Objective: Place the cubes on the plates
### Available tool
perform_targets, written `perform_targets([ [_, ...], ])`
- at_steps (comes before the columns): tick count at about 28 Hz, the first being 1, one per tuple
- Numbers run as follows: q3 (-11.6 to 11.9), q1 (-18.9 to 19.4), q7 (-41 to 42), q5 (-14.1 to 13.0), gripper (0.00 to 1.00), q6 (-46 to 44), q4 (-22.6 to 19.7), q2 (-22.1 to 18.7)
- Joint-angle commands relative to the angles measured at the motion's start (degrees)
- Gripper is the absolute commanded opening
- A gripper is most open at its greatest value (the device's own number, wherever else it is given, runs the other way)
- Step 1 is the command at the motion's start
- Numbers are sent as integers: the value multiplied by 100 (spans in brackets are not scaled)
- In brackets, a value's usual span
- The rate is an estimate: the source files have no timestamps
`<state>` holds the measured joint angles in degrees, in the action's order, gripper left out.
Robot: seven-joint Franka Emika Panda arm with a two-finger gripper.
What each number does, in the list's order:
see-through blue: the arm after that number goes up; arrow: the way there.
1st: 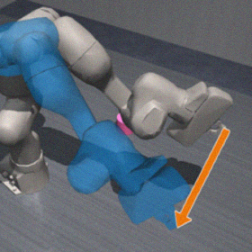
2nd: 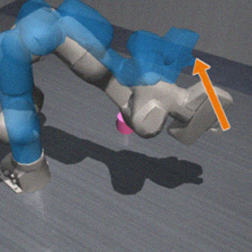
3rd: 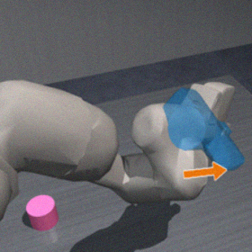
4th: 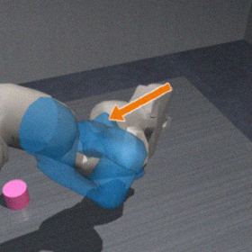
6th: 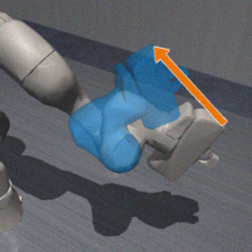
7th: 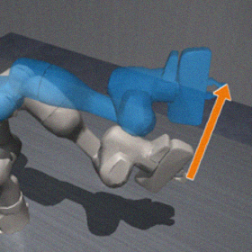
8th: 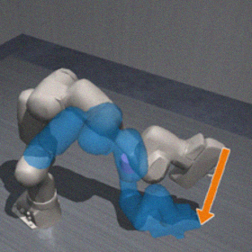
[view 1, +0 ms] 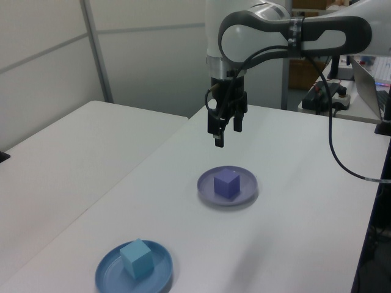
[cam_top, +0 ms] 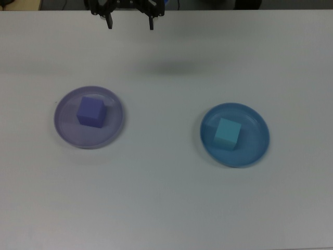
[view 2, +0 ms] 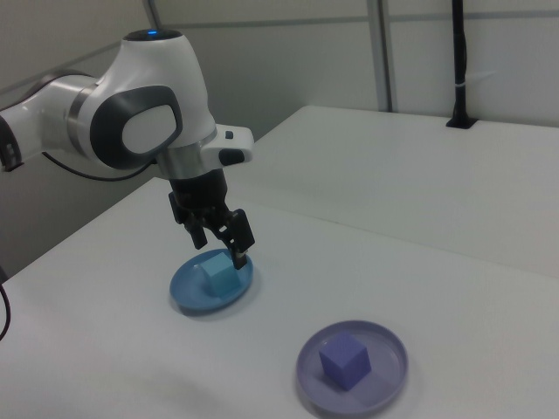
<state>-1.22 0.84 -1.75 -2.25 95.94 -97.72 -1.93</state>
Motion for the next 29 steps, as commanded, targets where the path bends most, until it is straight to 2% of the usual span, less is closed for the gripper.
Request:
perform_targets([
  [1,26,-4,79,94,100,144,-36,-97],
  [7,52,-83,79,120,100,127,192,-71],
  [11,43,-92,79,357,100,127,219,-71],
  [15,8,-84,87,480,100,135,201,-54],
  [29,-1,-84,96,480,100,127,201,-45],
])
